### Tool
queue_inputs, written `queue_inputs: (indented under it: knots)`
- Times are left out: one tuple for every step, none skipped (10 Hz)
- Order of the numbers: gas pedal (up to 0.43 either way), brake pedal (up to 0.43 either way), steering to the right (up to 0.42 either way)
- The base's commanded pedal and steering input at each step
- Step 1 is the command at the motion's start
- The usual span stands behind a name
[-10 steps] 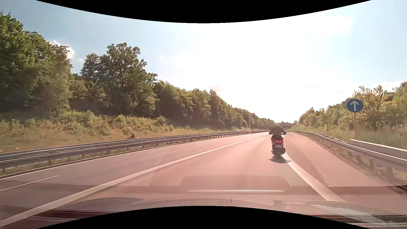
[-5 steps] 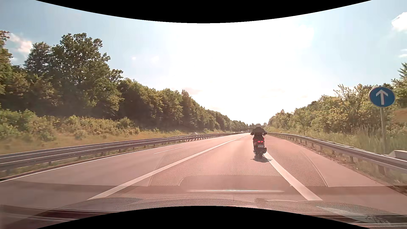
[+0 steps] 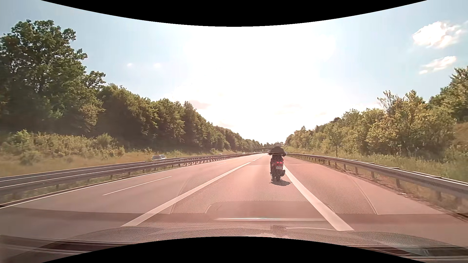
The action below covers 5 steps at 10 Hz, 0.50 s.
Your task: Follow the waypoints while adhering to traffic rules and regulations
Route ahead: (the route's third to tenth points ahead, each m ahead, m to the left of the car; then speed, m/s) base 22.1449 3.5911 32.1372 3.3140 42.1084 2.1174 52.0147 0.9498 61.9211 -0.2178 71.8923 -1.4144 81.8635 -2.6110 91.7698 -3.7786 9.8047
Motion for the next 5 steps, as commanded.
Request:
queue_inputs:
  knots:
    - [0.311, 0.012, 0.065]
    - [0.311, 0.012, 0.06]
    - [0.311, 0.012, 0.058]
    - [0.311, 0.012, 0.049]
    - [0.311, 0.012, 0.039]
